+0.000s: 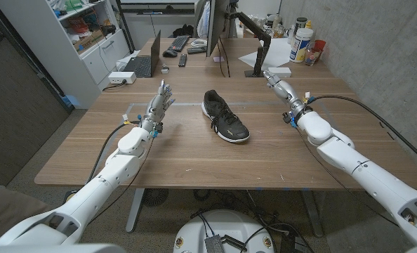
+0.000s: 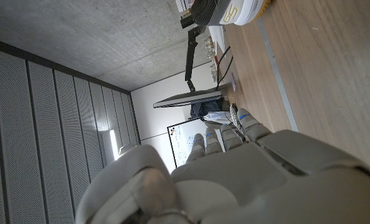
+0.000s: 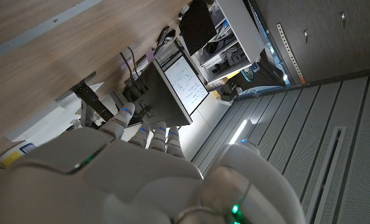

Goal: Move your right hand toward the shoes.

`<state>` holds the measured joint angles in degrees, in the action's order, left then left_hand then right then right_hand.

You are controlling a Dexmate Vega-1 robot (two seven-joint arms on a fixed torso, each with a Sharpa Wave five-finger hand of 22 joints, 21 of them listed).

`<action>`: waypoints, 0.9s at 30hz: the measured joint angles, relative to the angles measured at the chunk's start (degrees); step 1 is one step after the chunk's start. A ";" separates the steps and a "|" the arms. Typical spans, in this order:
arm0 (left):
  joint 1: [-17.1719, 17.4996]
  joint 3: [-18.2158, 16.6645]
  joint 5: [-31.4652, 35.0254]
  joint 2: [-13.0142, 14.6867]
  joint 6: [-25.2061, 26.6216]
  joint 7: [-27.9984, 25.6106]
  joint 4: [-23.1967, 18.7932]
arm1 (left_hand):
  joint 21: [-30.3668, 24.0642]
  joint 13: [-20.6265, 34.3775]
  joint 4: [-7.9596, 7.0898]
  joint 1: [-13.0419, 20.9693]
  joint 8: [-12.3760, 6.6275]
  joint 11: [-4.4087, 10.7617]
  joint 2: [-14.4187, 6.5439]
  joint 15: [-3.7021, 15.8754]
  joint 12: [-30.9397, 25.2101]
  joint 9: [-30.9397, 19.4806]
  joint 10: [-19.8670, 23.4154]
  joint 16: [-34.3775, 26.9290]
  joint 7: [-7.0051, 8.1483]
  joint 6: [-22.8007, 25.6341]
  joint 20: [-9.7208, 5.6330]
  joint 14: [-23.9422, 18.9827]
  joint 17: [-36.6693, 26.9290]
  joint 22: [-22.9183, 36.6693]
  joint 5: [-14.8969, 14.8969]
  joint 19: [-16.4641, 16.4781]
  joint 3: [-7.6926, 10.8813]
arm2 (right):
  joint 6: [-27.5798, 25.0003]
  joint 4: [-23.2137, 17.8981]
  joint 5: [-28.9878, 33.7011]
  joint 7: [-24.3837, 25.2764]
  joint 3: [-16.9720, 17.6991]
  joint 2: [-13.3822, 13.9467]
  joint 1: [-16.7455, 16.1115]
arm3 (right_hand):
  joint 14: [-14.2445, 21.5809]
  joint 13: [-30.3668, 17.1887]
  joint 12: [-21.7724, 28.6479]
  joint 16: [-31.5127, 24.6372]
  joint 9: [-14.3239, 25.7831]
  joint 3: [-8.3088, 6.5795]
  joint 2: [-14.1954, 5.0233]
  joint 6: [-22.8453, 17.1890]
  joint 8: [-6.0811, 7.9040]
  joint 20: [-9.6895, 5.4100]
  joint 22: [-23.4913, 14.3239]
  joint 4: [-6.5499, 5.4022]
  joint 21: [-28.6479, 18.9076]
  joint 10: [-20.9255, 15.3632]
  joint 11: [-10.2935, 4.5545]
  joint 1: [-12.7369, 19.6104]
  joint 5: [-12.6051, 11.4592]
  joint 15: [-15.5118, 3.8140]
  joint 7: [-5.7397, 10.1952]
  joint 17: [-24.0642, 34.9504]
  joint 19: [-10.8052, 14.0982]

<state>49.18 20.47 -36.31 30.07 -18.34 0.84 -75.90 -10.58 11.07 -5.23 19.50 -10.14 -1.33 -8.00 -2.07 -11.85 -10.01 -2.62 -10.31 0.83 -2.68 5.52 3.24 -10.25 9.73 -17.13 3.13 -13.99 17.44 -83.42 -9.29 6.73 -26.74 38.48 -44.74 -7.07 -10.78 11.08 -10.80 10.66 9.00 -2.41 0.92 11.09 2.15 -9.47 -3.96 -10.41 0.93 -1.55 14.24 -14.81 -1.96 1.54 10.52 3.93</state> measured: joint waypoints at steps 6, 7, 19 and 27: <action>0.20 -0.13 0.04 0.02 -0.06 -0.32 -0.26 | 0.00 0.00 0.00 0.00 0.00 0.00 0.00 0.00 0.00 0.00 0.00 0.00 0.00 0.00 0.00 0.00 0.00 0.00 0.00 0.00 0.00 | -0.18 -0.79 2.95 0.91 -0.36 0.74 0.20 | 0.00 0.00 0.00 0.00 0.00 0.00 -0.23 0.00 0.00 0.00 0.00 0.00 0.00 0.00 0.00 0.23 0.00 0.00 0.00 0.00 0.00; 0.23 -0.16 0.04 0.02 -0.06 -0.35 -0.30 | 0.00 0.00 0.00 0.00 0.00 0.00 0.00 0.00 0.00 0.00 0.00 0.00 0.00 0.00 0.00 0.00 0.00 0.00 0.00 0.00 0.00 | -0.23 -0.84 3.34 0.99 -0.41 0.80 0.22 | 0.00 0.00 0.00 0.00 0.00 0.00 -0.23 0.00 0.00 0.00 0.00 0.00 0.00 0.00 0.00 0.23 0.00 0.00 0.00 0.00 0.00; 0.43 -0.23 0.06 -0.17 -0.39 -0.82 -0.48 | 0.00 0.00 0.00 0.00 0.00 0.00 0.00 0.00 0.00 0.00 0.00 0.00 0.00 0.01 0.00 0.00 0.00 0.00 0.00 0.00 0.00 | -0.36 -1.82 8.38 1.83 -1.43 1.87 0.96 | 0.00 0.00 0.00 0.00 0.00 0.24 -0.18 0.00 0.00 0.00 0.00 0.24 0.00 0.00 0.01 0.28 0.00 0.00 0.00 0.00 0.00; 0.62 -0.23 0.64 -0.40 -0.88 -1.44 -1.15 | 0.00 0.00 0.00 0.30 0.00 0.00 -0.31 0.00 0.00 0.00 0.01 0.00 0.00 0.01 0.00 0.00 0.00 0.00 0.00 0.01 0.00 | 0.47 -1.90 11.62 2.32 -2.14 2.23 1.58 | 0.01 0.00 0.00 0.00 0.01 0.24 0.06 0.00 0.00 0.00 0.00 0.24 0.00 0.00 0.01 0.51 0.00 0.00 0.00 0.00 0.01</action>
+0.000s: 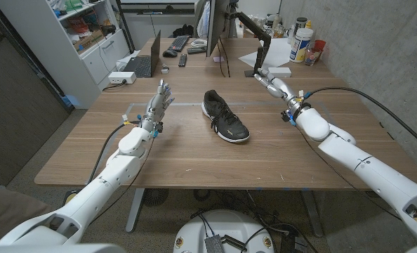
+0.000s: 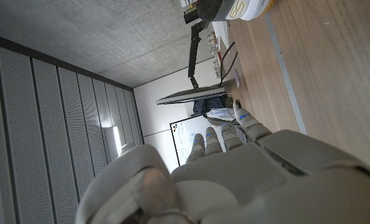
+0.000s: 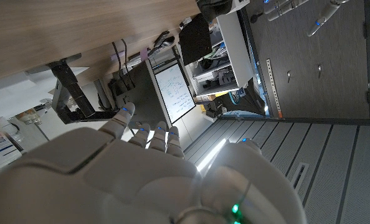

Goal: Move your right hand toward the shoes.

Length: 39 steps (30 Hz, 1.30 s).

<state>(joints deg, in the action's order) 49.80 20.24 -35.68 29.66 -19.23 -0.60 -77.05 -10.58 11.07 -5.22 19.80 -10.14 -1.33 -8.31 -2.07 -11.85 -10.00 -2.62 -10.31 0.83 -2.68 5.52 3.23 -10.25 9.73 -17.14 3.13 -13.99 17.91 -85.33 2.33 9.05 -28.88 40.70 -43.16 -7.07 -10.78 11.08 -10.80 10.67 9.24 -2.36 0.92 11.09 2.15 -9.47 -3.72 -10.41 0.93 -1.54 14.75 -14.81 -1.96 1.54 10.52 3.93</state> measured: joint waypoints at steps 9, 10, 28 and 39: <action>0.64 0.01 0.49 0.19 -0.24 -0.71 -1.09 | 0.00 0.00 -0.01 0.00 0.00 0.00 0.00 -0.29 0.00 0.00 0.00 0.00 0.00 0.00 0.32 0.29 0.00 0.00 0.41 -0.32 0.01 | 0.71 -0.01 2.99 0.00 -0.86 0.28 0.98 | 0.00 0.00 0.00 0.00 0.00 0.00 0.00 0.00 0.00 0.00 0.00 0.00 0.00 -0.31 -0.31 0.00 0.00 0.00 0.00 0.00 0.00; 0.75 0.01 0.54 0.25 -0.25 -0.83 -1.27 | 0.00 0.00 -0.10 0.00 0.00 0.00 0.00 -0.29 0.00 0.00 0.00 0.00 0.00 0.00 0.32 0.29 0.00 0.00 0.41 -0.32 0.10 | 0.79 0.07 3.39 -0.03 -0.98 0.29 1.14 | 0.00 0.00 0.00 0.00 0.00 0.00 0.00 0.00 0.00 0.00 0.00 0.00 0.00 -0.31 -0.31 0.00 0.00 0.00 0.00 0.00 0.00; 1.83 -0.43 0.65 0.49 -0.65 -1.55 -2.42 | 0.00 0.00 -0.24 0.00 -0.27 0.00 0.00 -0.29 0.00 0.00 0.00 0.00 0.00 0.00 0.32 0.29 0.00 0.00 0.48 -0.32 0.24 | 1.43 0.58 9.34 -1.19 -3.36 0.35 3.81 | 0.00 0.00 0.00 0.00 0.00 0.00 -0.23 0.31 0.00 0.00 0.00 0.34 0.00 -0.08 -0.53 0.22 0.22 0.00 0.31 0.00 0.00; 2.02 -0.68 0.58 0.49 -1.03 -1.61 -2.47 | 0.00 0.00 -0.24 0.00 -0.27 0.00 0.00 -0.29 0.00 0.00 0.00 0.00 -0.33 0.33 0.32 0.29 0.00 0.00 0.66 -0.32 0.24 | 1.21 0.14 14.26 -1.57 -4.97 0.62 5.38 | 0.00 0.00 0.00 0.00 0.14 -0.01 0.16 0.31 0.00 0.00 0.00 0.34 0.00 0.11 -0.72 0.63 0.22 0.00 0.31 0.00 0.00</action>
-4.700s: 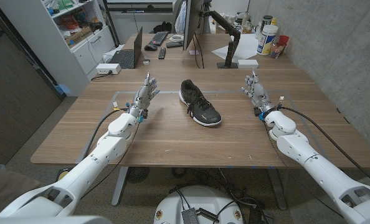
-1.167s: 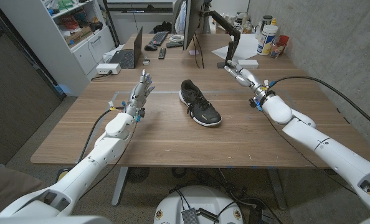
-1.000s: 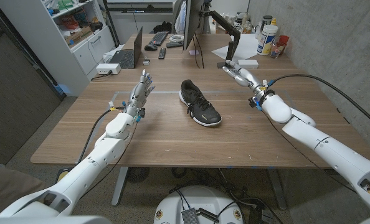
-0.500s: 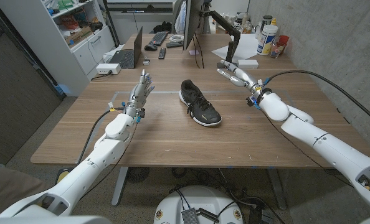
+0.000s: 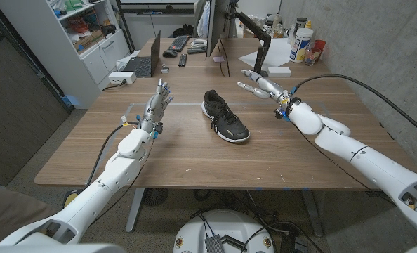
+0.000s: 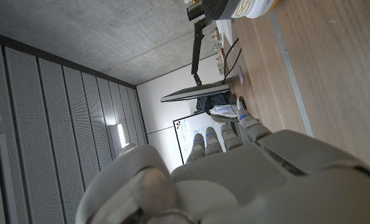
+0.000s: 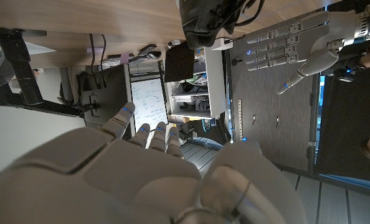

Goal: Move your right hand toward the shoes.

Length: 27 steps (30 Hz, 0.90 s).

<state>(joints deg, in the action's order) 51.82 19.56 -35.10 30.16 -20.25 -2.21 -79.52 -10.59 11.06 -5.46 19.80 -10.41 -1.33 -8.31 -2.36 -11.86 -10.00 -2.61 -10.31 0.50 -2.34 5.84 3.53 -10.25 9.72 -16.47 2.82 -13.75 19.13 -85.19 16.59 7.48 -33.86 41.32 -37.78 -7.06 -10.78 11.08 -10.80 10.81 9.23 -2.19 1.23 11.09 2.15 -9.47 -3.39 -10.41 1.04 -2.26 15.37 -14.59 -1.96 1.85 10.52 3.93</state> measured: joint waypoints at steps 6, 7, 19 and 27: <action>0.06 -0.08 -0.07 -0.01 -0.23 0.00 0.00 | 0.00 0.00 0.00 0.00 0.00 0.00 0.00 0.00 0.00 0.00 0.00 0.00 0.00 0.00 0.00 0.00 0.00 0.00 0.00 0.00 0.00 | -0.25 -0.48 2.47 -0.18 -0.92 0.21 0.78 | -0.22 0.00 0.00 0.00 0.00 0.16 -0.30 0.21 0.00 -0.01 0.00 0.16 0.00 0.00 0.00 0.30 0.00 -0.22 0.21 0.00 -0.01; 0.08 -0.09 -0.08 -0.01 -0.25 0.00 0.00 | 0.00 0.00 0.00 0.00 0.00 0.00 0.00 0.00 0.00 0.00 0.00 0.00 0.00 0.00 0.00 0.00 0.00 0.00 0.00 0.00 0.00 | -0.29 -0.61 2.88 -0.18 -1.11 0.30 0.92 | -0.22 0.00 0.00 0.00 0.00 0.15 -0.30 0.21 0.00 -0.15 0.00 0.15 0.00 0.00 0.00 0.30 0.00 -0.22 0.21 0.00 -0.15; 0.65 -0.33 -0.15 0.17 -0.29 -0.10 -0.59 | 0.00 0.00 0.00 0.00 0.00 0.00 0.00 0.00 0.00 0.00 0.00 0.00 0.00 0.00 0.00 0.00 0.00 0.00 0.00 0.00 0.00 | -0.30 -1.31 7.39 -0.17 -2.48 0.92 1.94 | -0.94 0.00 0.00 0.00 -0.01 0.15 -0.30 0.31 0.00 -0.08 0.00 0.15 0.00 0.31 -0.31 0.30 0.00 -0.10 0.94 0.00 -0.55; 1.00 -0.42 -0.20 0.33 -0.30 -0.21 -1.06 | 0.00 0.00 0.00 0.00 0.00 0.00 0.00 0.00 0.00 0.00 0.00 0.00 0.01 0.00 0.00 0.00 0.00 0.00 0.00 0.00 0.00 | 0.56 -1.46 9.91 -0.17 -3.39 1.10 2.75 | -1.56 0.00 -0.03 0.00 -0.01 0.15 -0.30 0.41 0.00 0.11 0.00 0.15 0.00 0.65 -0.58 0.29 0.00 -0.10 1.03 0.00 -0.73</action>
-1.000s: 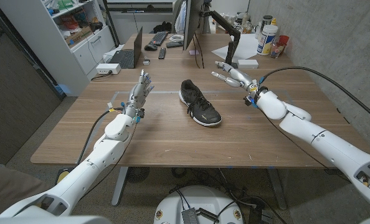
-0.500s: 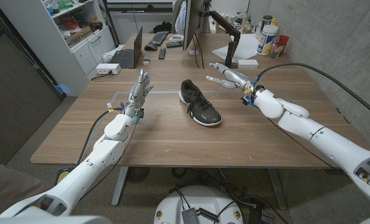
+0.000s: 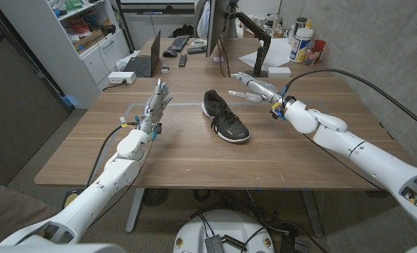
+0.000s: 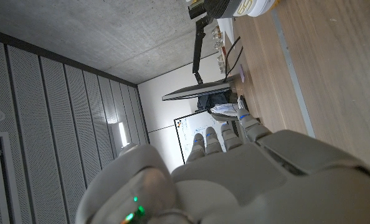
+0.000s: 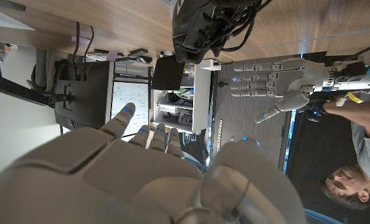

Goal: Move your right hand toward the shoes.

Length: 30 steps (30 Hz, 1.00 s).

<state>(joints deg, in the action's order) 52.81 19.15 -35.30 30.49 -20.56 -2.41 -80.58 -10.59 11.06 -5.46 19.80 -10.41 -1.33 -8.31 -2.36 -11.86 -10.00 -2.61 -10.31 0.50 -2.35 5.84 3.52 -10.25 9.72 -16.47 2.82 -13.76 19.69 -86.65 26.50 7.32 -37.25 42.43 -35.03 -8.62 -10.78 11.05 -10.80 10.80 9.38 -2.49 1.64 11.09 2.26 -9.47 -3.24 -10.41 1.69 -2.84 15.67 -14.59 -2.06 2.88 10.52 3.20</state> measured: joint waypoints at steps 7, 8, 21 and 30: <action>0.04 -0.01 -0.02 0.01 0.00 -0.01 -0.14 | 0.00 0.00 -0.18 0.00 0.00 0.00 0.00 0.00 0.00 0.00 0.00 0.00 -0.31 0.31 0.00 0.00 0.00 0.00 0.00 0.00 0.17 | 1.01 0.13 1.74 -0.35 -0.81 -0.01 0.80 | -0.20 0.00 -0.41 0.00 0.00 0.24 0.00 0.00 0.00 0.00 0.00 0.24 0.00 0.18 0.19 0.00 0.00 0.21 0.00 0.00 0.00; 0.04 -0.01 -0.02 0.01 0.00 -0.01 -0.14 | 0.00 0.00 -0.19 0.00 0.00 0.00 0.00 0.00 0.00 0.00 0.00 0.00 -0.31 0.31 0.00 0.00 0.00 0.00 0.00 0.00 0.19 | 1.15 0.21 1.93 -0.41 -0.90 -0.02 0.89 | -0.22 0.00 -0.41 0.00 0.00 0.24 0.00 0.00 0.00 0.00 0.00 0.24 0.00 0.19 0.19 0.00 0.00 0.23 0.00 0.00 0.00; -0.37 0.16 0.22 -0.01 0.00 0.01 -0.14 | 0.00 0.00 -0.24 0.00 0.00 0.00 0.00 0.00 0.00 0.00 0.00 0.00 0.02 -0.02 0.00 0.00 0.00 0.00 0.00 0.00 0.24 | 3.60 1.61 3.93 -1.47 -2.31 -0.39 2.42 | -0.81 0.00 -0.41 0.00 -0.01 0.24 0.00 0.41 0.00 -0.20 0.00 0.24 0.00 0.90 0.08 0.00 0.00 0.21 0.40 0.00 0.21; -0.35 0.21 0.42 -0.02 0.29 -0.29 -0.51 | 0.00 0.00 -0.24 0.00 0.00 0.00 0.00 0.00 0.00 0.00 0.00 0.00 0.02 -0.02 0.00 0.00 0.00 0.00 0.40 0.00 0.24 | 4.98 2.55 4.56 -2.20 -3.00 -0.81 3.12 | -0.81 0.00 -0.41 0.00 -0.01 0.24 0.00 0.41 0.00 0.06 0.00 0.23 0.00 1.21 -0.22 -0.01 0.00 0.21 0.40 0.00 -0.34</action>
<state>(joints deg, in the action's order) 52.46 19.36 -34.88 30.47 -20.27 -2.71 -81.10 -10.59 11.06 -5.70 19.80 -10.40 -1.33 -8.31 -2.36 -11.86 -10.00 -2.61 -10.31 0.53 -2.37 5.84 3.52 -10.25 9.72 -16.07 2.82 -13.52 24.68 -84.10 31.06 5.12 -40.25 41.61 -31.91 -9.43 -10.77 10.64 -10.80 10.79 9.62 -2.49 2.05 11.09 2.32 -9.47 -3.00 -10.41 2.89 -3.06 15.66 -14.59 -1.85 3.28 10.52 2.86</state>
